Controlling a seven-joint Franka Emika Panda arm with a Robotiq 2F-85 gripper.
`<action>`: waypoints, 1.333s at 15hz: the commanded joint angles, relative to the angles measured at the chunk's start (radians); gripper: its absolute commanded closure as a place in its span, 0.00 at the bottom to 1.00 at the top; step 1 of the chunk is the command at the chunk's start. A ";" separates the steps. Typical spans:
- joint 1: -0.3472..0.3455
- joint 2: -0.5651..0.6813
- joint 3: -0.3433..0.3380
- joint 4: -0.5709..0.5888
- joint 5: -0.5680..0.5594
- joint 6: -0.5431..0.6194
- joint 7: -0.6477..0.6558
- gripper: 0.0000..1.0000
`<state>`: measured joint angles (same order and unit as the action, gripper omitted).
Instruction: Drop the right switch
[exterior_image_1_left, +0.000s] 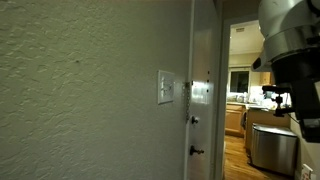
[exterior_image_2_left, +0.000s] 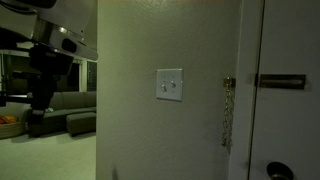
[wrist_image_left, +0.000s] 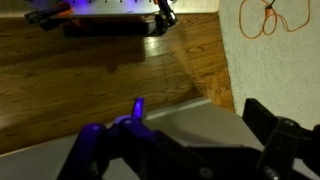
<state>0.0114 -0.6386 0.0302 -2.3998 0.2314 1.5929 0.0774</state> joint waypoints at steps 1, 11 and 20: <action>-0.009 0.080 -0.006 0.058 -0.066 0.085 -0.064 0.00; -0.036 0.228 -0.007 0.166 -0.181 0.371 -0.012 0.00; -0.024 0.232 -0.015 0.169 -0.175 0.359 -0.031 0.00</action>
<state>-0.0187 -0.4067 0.0210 -2.2321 0.0594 1.9532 0.0441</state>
